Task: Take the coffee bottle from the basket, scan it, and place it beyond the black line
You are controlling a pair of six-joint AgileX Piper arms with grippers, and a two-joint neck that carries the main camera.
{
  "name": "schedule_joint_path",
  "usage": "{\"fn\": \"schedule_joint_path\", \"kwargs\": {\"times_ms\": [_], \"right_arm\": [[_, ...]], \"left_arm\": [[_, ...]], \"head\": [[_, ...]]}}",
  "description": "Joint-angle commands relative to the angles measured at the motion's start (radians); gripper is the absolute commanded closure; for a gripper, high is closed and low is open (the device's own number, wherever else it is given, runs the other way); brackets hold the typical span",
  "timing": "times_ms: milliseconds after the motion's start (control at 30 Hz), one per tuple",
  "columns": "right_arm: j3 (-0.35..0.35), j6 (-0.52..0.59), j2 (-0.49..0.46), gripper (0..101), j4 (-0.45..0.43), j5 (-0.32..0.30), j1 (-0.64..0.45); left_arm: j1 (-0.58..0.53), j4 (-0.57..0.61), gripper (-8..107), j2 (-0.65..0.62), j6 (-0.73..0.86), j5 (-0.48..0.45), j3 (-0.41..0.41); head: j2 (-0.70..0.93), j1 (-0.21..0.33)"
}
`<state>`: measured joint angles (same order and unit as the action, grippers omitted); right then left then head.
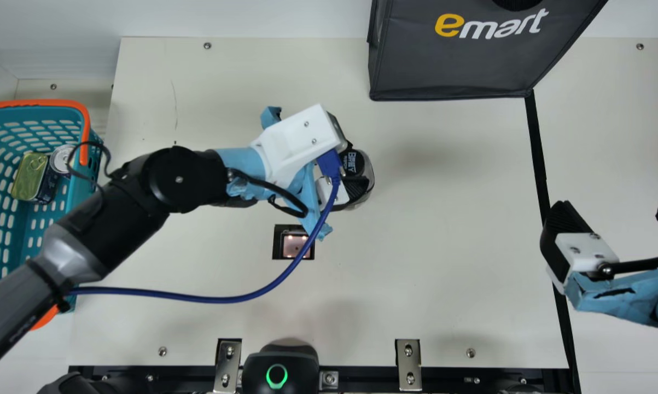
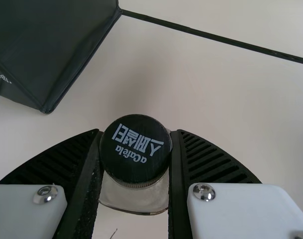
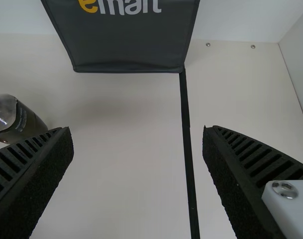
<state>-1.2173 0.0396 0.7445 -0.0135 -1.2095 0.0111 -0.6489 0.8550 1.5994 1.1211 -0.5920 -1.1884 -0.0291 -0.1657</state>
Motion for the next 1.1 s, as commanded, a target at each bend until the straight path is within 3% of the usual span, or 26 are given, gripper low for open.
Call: {"fn": "schedule_joint_path", "kwargs": {"times_ms": [0, 533, 1067], "right_arm": [[0.000, 0.000, 0.000, 10, 0.000, 0.000, 0.000], [0.000, 0.000, 0.000, 10, 0.000, 0.000, 0.000], [0.000, 0.000, 0.000, 10, 0.000, 0.000, 0.000]], "left_arm": [[-0.005, -0.005, 89, 0.012, -0.003, 0.002, -0.008], [-0.033, -0.057, 89, 0.078, -0.046, 0.001, -0.086], [-0.034, -0.067, 85, 0.113, -0.032, 0.003, -0.098]], "head": [[0.002, 0.027], [0.002, 0.027], [0.002, 0.027]]}}
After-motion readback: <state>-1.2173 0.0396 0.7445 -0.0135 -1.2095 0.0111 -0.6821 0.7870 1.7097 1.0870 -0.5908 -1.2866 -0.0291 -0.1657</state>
